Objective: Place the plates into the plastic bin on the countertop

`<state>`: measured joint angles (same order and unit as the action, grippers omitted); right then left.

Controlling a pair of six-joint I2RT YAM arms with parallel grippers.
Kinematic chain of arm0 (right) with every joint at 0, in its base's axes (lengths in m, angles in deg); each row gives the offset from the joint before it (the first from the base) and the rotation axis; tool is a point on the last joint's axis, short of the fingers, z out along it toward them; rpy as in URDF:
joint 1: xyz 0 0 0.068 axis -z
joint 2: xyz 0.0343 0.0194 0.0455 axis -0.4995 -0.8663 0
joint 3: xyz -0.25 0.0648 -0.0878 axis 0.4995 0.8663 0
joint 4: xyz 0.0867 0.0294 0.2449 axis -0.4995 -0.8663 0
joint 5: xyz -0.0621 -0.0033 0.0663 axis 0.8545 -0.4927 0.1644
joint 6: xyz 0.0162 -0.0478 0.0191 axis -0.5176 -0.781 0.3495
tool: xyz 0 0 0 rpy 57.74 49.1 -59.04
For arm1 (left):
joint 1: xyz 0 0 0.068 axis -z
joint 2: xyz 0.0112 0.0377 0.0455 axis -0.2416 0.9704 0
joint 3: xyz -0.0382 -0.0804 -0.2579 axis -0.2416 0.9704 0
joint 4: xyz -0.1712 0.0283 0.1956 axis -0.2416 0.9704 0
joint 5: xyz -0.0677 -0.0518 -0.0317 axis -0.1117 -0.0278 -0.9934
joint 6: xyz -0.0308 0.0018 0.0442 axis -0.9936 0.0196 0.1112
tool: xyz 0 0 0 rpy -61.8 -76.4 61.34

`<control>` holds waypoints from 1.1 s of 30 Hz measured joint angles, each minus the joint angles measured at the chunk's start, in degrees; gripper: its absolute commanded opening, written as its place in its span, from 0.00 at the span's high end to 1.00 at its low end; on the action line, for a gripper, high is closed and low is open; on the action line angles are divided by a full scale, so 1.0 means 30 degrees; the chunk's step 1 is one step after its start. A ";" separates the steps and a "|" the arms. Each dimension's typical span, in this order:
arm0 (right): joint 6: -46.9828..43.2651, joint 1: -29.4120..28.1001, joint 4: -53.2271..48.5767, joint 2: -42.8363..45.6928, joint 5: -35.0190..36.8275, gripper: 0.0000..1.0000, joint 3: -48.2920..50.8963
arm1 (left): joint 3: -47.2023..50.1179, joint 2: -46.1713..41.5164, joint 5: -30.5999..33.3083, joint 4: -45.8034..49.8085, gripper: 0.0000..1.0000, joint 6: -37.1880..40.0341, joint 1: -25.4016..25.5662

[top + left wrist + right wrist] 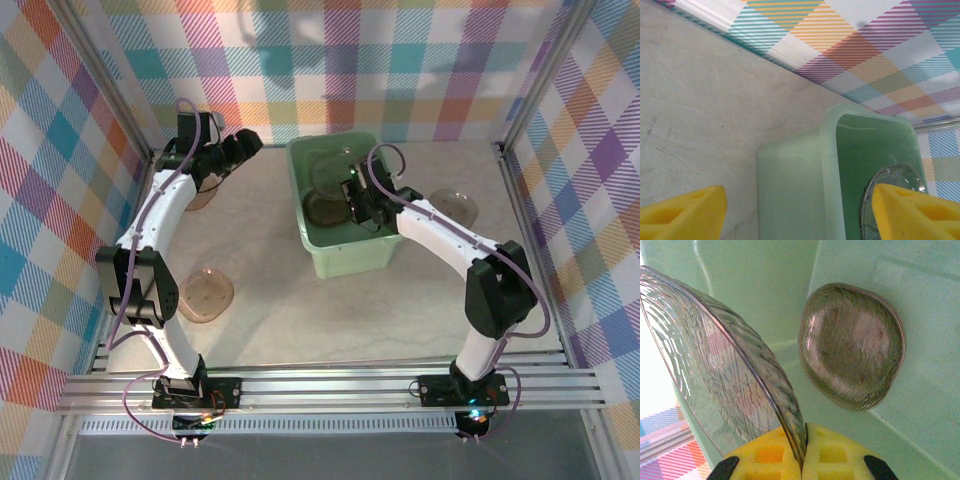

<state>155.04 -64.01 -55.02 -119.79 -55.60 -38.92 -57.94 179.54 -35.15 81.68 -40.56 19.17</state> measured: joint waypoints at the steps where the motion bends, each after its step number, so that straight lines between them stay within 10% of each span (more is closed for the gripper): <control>1: 0.0160 0.0000 -0.0160 -0.0175 -0.0095 1.00 -0.0153 | 0.0000 0.0015 0.0000 0.0007 0.24 0.0000 -0.0044; 33: 0.2412 -0.0102 -0.1333 -0.6280 -0.1071 1.00 -0.3271 | 0.0663 0.0051 0.0124 0.0852 0.24 0.0590 -0.0918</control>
<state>162.27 -64.32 -59.02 -138.63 -58.81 -48.73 -55.95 179.70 -34.78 84.24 -38.79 16.42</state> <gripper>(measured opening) 0.040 0.760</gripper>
